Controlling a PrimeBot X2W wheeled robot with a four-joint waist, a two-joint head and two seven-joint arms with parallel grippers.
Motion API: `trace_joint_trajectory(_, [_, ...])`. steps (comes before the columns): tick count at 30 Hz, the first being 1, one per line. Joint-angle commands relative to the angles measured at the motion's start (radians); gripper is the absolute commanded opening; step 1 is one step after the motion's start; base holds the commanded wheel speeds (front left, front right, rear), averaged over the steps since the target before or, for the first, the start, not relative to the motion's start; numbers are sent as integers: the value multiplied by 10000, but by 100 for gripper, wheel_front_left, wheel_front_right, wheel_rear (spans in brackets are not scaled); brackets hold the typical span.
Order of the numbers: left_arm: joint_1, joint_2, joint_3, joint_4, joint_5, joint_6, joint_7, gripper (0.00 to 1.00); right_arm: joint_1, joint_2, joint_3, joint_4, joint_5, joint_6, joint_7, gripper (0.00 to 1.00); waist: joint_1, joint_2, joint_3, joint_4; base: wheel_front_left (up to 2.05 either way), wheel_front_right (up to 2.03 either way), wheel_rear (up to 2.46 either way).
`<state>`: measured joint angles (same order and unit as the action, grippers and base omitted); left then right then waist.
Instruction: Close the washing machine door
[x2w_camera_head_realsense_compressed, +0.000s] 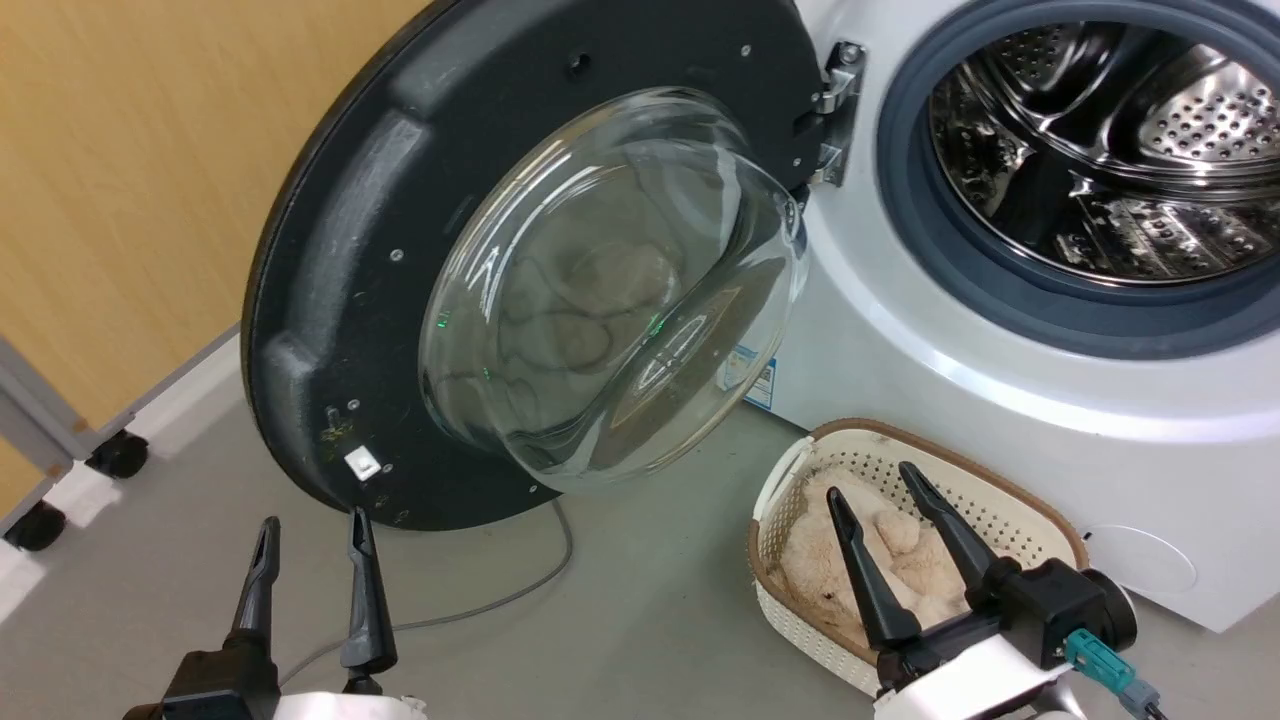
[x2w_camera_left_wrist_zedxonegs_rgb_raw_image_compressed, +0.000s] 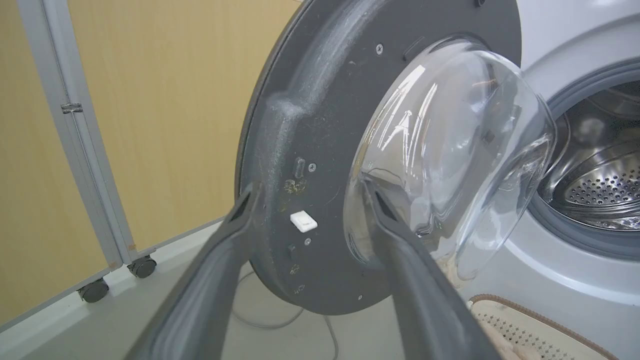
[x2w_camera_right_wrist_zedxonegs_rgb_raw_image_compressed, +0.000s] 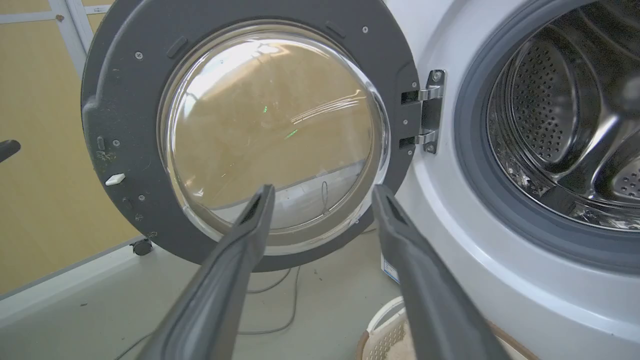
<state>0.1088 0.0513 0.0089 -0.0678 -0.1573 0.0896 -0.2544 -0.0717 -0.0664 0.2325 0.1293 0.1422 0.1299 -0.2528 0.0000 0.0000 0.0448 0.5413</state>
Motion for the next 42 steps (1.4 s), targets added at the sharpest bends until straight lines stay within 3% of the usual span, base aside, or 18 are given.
trace_joint_trajectory(1, [142, -11, -15, -56, -70, 54, -74, 100, -167, -61, 35, 47, 31, 8, -90, 100, 0, 0, 10, 28, 0, 0, 0])
trace_joint_trajectory(10, [128, -11, -31, -97, -183, 14, -74, 100, -112, -57, -23, 10, -18, 8, -90, 100, 0, 0, 29, 23, 0, 0, 0])
trace_joint_trajectory(12, [83, -11, 17, -199, -216, -57, -74, 4, -96, -58, -26, -5, -32, 8, -90, 100, 0, 0, 48, 23, 0, 0, 0])
trace_joint_trajectory(13, [44, -11, 65, -267, -197, -119, -74, 0, -94, -63, -29, -14, -42, 8, -90, 100, 0, 0, 61, 23, 0, 0, 0])
trace_joint_trajectory(17, [-293, -4, 581, -686, -61, -404, -74, 0, -91, -103, -85, -97, -103, 8, -90, 100, 0, 0, 187, 23, 0, 0, 0])
trace_joint_trajectory(21, [-885, 357, 1385, -934, 4, -887, -74, 0, -31, -133, -234, -218, -204, 8, -90, 100, 0, 0, 369, 8, 0, 0, 0])
trace_joint_trajectory(25, [-1844, 1144, 2248, -682, -129, -1449, -74, 0, 73, -181, -411, -353, -316, 8, -90, 100, 0, 0, 533, -10, 0, 0, 0])
trace_joint_trajectory(31, [-3554, 2492, 3047, 947, -924, -1994, -74, 0, 242, -217, -683, -566, -463, 8, -90, 100, 0, 0, 740, -15, 0, 0, 0])
trace_joint_trajectory(35, [-5041, 2825, 3700, 2832, -2666, -2121, 44, 0, 286, -198, -784, -693, -541, 8, -90, 100, 0, 0, 894, -63, 0, 0, 0])
trace_joint_trajectory(42, [-7085, 2970, 4982, 6194, -6110, -2178, 1984, 0, 171, -208, -684, -747, -621, 8, -90, 100, 0, 0, 1143, -255, 0, 0, 0])
